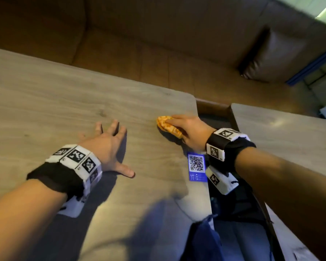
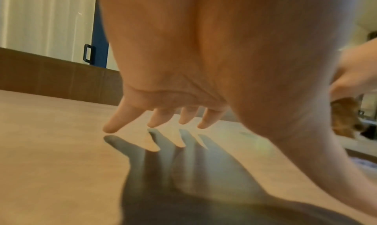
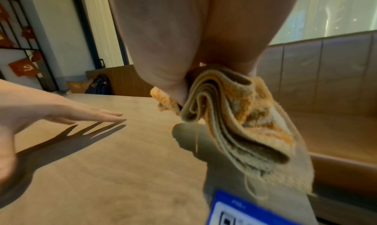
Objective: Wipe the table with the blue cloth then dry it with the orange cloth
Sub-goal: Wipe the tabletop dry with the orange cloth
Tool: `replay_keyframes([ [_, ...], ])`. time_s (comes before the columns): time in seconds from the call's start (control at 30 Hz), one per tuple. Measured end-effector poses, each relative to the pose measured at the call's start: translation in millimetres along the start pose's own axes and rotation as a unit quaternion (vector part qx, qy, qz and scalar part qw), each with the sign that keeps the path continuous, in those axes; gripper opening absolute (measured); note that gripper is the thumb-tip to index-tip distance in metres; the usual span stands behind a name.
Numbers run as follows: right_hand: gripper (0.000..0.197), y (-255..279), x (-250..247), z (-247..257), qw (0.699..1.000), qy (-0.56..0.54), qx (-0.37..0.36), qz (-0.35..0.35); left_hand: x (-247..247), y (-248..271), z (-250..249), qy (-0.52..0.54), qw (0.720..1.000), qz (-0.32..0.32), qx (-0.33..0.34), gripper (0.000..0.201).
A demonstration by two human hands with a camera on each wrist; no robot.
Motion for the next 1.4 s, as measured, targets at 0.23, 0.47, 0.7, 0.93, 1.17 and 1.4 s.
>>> replay_keyframes([
  [0.23, 0.077, -73, 22, 14, 0.982, 0.114, -0.143, 0.042, -26, -57, -32, 0.044, 0.995, -0.047, -0.082, 0.164],
  [0.47, 0.073, -143, 38, -30, 0.977, 0.112, -0.175, 0.050, -16, -88, -28, 0.010, 0.986, -0.010, -0.165, 0.174],
  [0.7, 0.057, -179, 3, -124, 0.999, 0.032, 0.023, 0.029, -27, -85, -37, 0.002, 0.975, 0.071, -0.209, 0.171],
  [0.93, 0.060, -159, -8, -83, 0.987, -0.133, -0.095, -0.009, -31, -85, -40, -0.003, 0.973, 0.090, -0.214, 0.170],
  [1.17, 0.082, -138, 21, -119, 0.989, 0.040, -0.140, 0.030, -31, -86, -41, -0.005, 0.972, 0.088, -0.217, 0.170],
  [1.4, 0.069, -104, -12, -185, 0.989, -0.098, 0.070, -0.091, -33, -80, -41, 0.000, 0.974, 0.082, -0.209, 0.171],
])
Point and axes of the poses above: each hand's wrist, its own y-axis away from the middle knuckle, its own x-axis out of the palm, z = x × y, the point moved 3 cm from there along -y, towards the middle knuckle, and after that the axes turned 3 degrees about x, right-handed, at the moved point
